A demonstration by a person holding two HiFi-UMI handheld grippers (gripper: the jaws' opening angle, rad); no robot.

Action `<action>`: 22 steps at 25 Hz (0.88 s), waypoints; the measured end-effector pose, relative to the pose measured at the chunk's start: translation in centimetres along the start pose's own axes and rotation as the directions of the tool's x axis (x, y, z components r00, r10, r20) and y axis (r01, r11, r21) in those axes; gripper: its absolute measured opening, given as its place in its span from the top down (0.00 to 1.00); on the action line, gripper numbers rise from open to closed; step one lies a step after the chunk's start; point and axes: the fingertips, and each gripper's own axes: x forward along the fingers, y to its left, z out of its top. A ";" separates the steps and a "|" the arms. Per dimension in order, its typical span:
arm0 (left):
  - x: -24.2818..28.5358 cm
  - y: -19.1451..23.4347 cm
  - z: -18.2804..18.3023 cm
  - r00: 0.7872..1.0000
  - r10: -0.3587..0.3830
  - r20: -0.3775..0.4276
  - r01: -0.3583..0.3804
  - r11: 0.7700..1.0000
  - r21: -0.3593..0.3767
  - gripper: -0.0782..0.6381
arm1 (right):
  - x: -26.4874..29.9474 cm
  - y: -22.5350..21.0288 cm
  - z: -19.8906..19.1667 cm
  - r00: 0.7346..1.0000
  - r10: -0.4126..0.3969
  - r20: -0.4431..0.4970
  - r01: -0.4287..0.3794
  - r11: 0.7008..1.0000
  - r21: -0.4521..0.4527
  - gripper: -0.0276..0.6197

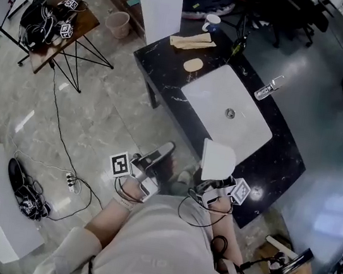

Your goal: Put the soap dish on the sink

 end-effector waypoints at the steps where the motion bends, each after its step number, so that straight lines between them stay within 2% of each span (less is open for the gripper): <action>1: 0.2 0.0 0.0 1.000 0.004 0.002 -0.004 1.000 0.011 0.85 | 0.4 0.0 0.4 1.000 0.000 -0.008 0.000 1.000 -0.001 0.53; 4: 0.6 0.0 0.1 1.000 0.023 0.009 -0.023 0.999 0.047 0.77 | 1.5 -0.4 1.3 0.999 -0.008 -0.037 0.008 1.000 -0.006 0.53; 9: 1.2 -0.2 1.1 0.998 0.042 0.045 -0.047 0.993 0.105 0.70 | 3.4 -1.6 2.4 0.994 -0.046 -0.100 0.042 0.998 -0.043 0.53; 14: 2.5 -0.1 1.4 0.995 0.092 0.045 -0.100 0.975 0.198 0.57 | 5.6 -2.6 3.0 0.981 -0.093 -0.170 0.076 0.992 -0.104 0.53; 22: 4.7 -0.1 2.1 0.991 0.103 0.079 -0.121 0.955 0.269 0.53 | 7.4 -5.3 5.0 0.941 -0.223 -0.255 0.157 0.954 -0.256 0.53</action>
